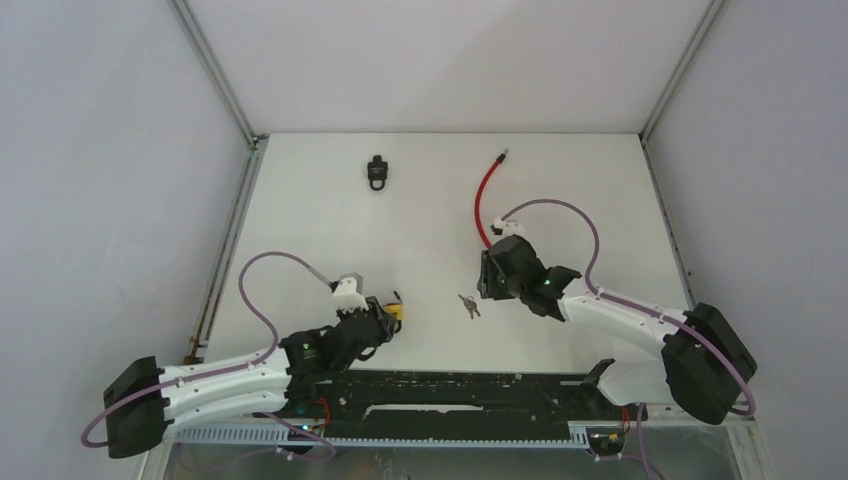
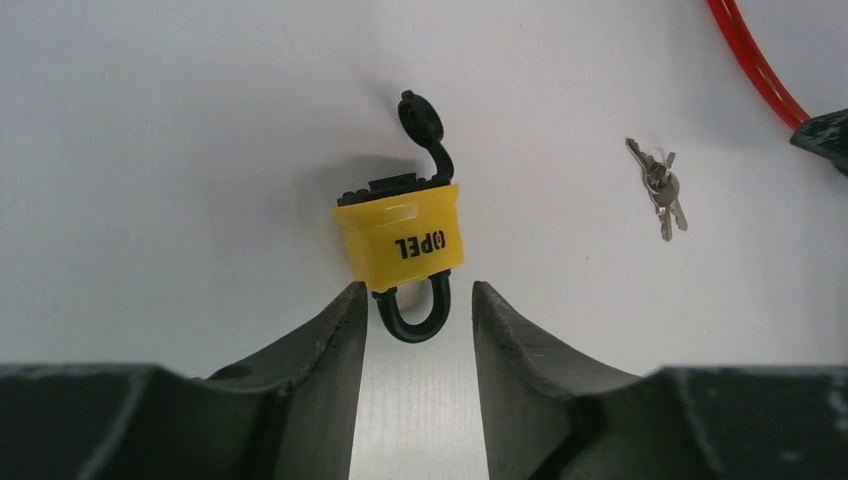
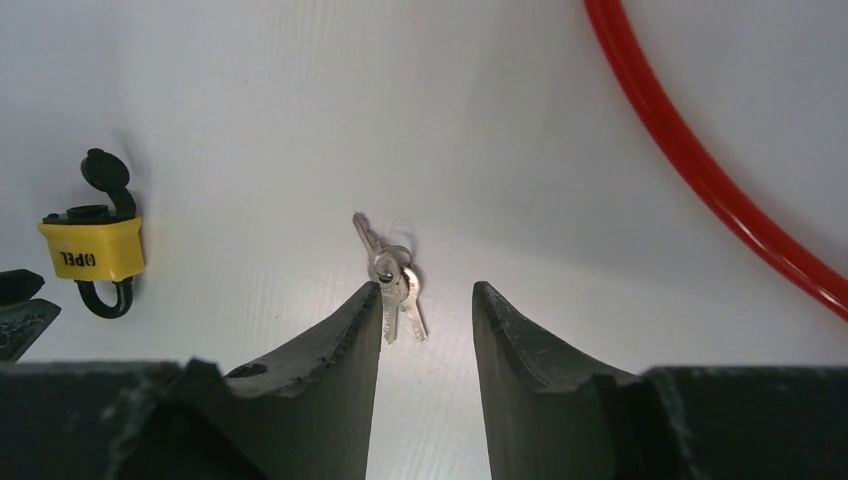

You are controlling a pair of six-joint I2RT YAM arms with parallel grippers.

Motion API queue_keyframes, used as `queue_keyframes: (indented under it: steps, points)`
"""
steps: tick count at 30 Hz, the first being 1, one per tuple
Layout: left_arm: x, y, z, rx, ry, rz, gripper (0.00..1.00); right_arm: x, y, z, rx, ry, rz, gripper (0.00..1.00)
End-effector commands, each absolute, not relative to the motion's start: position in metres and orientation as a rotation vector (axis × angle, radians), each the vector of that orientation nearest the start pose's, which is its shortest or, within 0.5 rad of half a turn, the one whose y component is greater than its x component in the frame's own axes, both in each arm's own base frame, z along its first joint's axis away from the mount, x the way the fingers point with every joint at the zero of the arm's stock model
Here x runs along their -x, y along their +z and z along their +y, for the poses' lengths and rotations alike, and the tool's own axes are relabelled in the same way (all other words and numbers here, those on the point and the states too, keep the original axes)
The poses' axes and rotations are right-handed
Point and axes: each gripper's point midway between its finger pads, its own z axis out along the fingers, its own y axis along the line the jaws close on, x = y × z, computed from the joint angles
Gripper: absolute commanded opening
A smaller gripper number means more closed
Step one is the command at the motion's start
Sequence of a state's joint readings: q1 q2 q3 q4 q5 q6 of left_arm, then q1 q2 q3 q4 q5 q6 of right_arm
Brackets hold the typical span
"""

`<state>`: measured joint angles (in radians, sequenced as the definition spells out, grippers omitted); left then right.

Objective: Lock with the key
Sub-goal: Place the lock at the center of the board.

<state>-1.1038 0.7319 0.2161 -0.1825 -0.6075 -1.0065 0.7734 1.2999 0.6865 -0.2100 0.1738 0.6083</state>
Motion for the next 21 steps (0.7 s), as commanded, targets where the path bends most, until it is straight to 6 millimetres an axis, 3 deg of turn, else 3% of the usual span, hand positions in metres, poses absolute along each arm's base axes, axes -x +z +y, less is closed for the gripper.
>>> queue_keyframes:
  steps: [1,11,13,16,21]
  points:
    - [-0.173,0.045,-0.169,0.263,-0.492,2.156,0.48,-0.248,0.078,0.203,0.08,0.373,2.404,0.41]
    - [-0.176,0.058,-0.16,0.255,-0.411,2.162,0.69,-0.26,0.077,0.144,-0.196,0.267,2.449,0.41]
    - [-0.177,0.061,-0.157,0.265,-0.396,2.156,0.76,-0.263,0.073,0.13,-0.258,0.25,2.468,0.41]
    - [-0.177,0.066,-0.154,0.273,-0.389,2.147,0.91,-0.265,0.067,0.122,-0.279,0.26,2.505,0.42]
    - [-0.178,0.076,-0.149,0.28,-0.393,2.124,0.96,-0.265,0.066,0.12,-0.241,0.26,2.526,0.42]
